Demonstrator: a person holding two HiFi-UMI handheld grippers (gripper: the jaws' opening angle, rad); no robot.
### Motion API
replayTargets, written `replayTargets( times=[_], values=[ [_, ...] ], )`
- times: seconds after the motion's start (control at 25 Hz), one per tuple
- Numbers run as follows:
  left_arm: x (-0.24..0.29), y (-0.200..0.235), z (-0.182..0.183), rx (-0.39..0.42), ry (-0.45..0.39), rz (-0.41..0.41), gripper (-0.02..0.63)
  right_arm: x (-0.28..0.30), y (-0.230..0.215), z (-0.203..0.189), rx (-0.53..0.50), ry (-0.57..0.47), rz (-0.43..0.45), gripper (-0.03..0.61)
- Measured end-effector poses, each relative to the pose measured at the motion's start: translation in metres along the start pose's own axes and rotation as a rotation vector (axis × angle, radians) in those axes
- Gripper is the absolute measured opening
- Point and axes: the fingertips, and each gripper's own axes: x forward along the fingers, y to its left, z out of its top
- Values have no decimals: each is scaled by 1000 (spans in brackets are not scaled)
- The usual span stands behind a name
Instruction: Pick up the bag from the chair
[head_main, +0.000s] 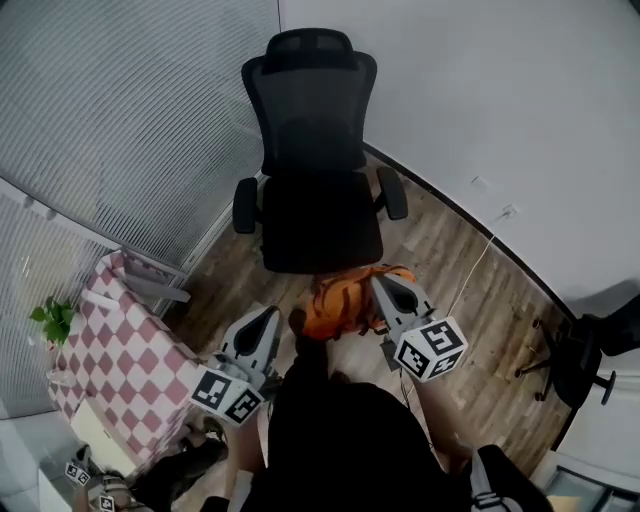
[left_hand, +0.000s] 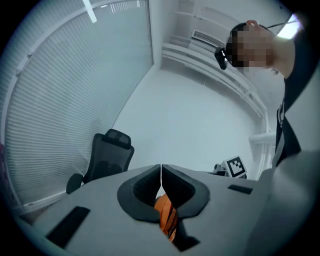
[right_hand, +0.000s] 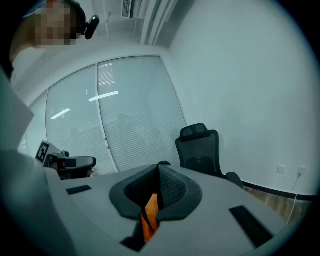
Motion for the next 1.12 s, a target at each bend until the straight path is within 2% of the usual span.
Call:
replayTargets(
  times=[0.08,0.2,0.48,0.72,1.12],
  values=[
    [-14,-15,-15,-9,3,16,34,-26,2,-10,9,-8,-10,26],
    [-31,-47,-37,25,57,-4,34,-65,4,-21,12,-11,-21,26],
    [-63,-104,-64,65,108,-18,34,-139,17,-26,7,-46,-18,26],
    [-80,-135,-63,95,98,-26,34,-188,29,-22,-9,-69,-23,26],
    [-108,-155,-66,130,118,-67,34,-224,60,-21,-34,-99,-13,25]
  ],
)
